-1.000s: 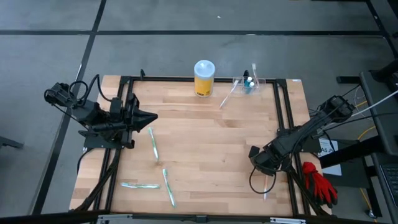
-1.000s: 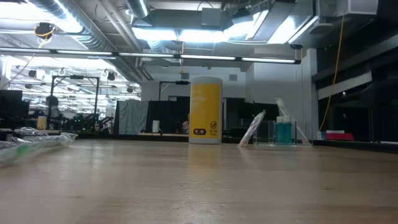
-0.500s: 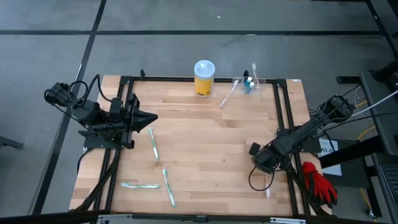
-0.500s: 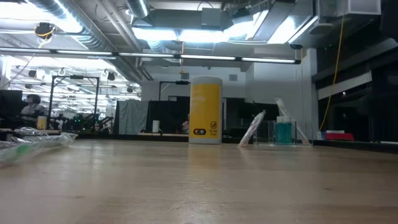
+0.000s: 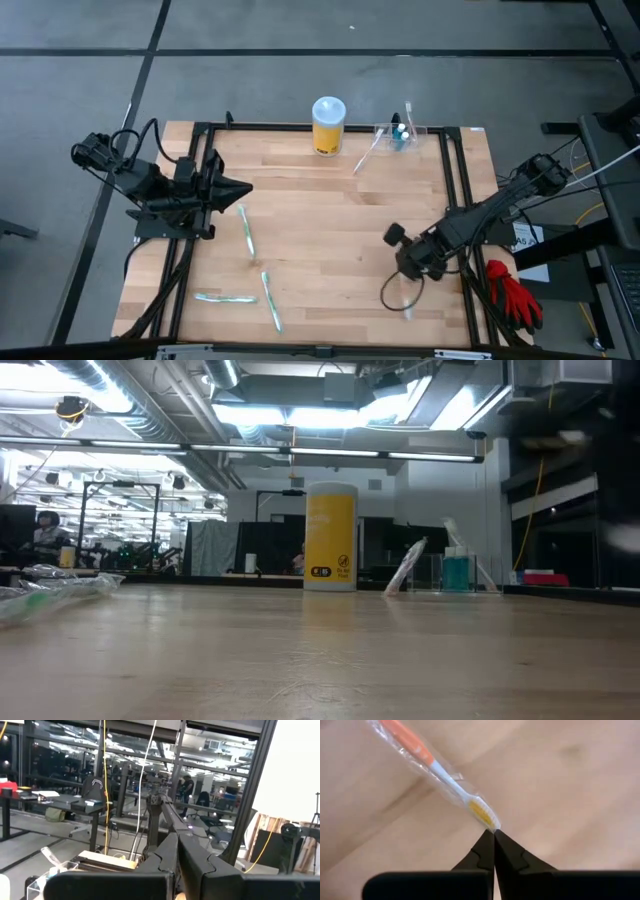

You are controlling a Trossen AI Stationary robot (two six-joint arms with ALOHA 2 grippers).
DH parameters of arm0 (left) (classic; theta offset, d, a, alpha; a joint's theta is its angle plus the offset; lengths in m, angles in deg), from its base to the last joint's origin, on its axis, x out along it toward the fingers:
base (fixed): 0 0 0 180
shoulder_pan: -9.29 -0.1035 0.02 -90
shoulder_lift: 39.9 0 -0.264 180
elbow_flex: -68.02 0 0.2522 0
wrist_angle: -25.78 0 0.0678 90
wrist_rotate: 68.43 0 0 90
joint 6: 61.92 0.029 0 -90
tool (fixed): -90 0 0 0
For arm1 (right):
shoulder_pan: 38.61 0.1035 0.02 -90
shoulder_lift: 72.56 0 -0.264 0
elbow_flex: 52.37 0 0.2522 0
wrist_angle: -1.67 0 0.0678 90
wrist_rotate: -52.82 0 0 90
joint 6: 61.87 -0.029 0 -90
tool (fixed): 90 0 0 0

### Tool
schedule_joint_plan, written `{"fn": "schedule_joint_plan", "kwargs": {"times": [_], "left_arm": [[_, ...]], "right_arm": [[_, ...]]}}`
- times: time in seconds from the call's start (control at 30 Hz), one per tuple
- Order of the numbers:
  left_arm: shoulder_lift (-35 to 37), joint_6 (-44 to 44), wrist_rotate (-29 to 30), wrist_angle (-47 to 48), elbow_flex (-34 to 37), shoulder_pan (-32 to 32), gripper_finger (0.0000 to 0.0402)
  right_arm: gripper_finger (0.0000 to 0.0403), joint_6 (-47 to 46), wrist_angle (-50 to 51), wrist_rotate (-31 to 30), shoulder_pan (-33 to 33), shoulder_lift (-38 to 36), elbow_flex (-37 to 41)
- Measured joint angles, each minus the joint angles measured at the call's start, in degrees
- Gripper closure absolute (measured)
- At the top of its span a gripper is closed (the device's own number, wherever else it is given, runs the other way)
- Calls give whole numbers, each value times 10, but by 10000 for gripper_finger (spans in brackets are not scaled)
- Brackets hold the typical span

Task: Pick & Place toothbrushing station
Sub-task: Put the bottom orange toothbrush into the transparent organizer

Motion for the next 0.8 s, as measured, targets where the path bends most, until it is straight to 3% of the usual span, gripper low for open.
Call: {"fn": "schedule_joint_plan", "kwargs": {"times": [0.2,0.37,0.43,0.53,0.7,0.8], "left_arm": [[0,13,0,-15,0,0,394],[0,13,-14,-14,0,0,394],[0,14,-16,-14,0,0,394],[0,21,-24,-20,0,0,394],[6,32,-36,-23,0,0,394],[9,32,-44,-23,0,0,394]], "right_arm": [[401,-115,30,-172,-78,0,-83],[401,-361,38,-324,-168,0,-169],[402,-467,34,-347,-210,0,-208],[402,-562,33,-284,-282,0,-255],[402,-657,-54,-56,-365,0,-275],[402,-712,-96,34,-386,-1,-253]]}}
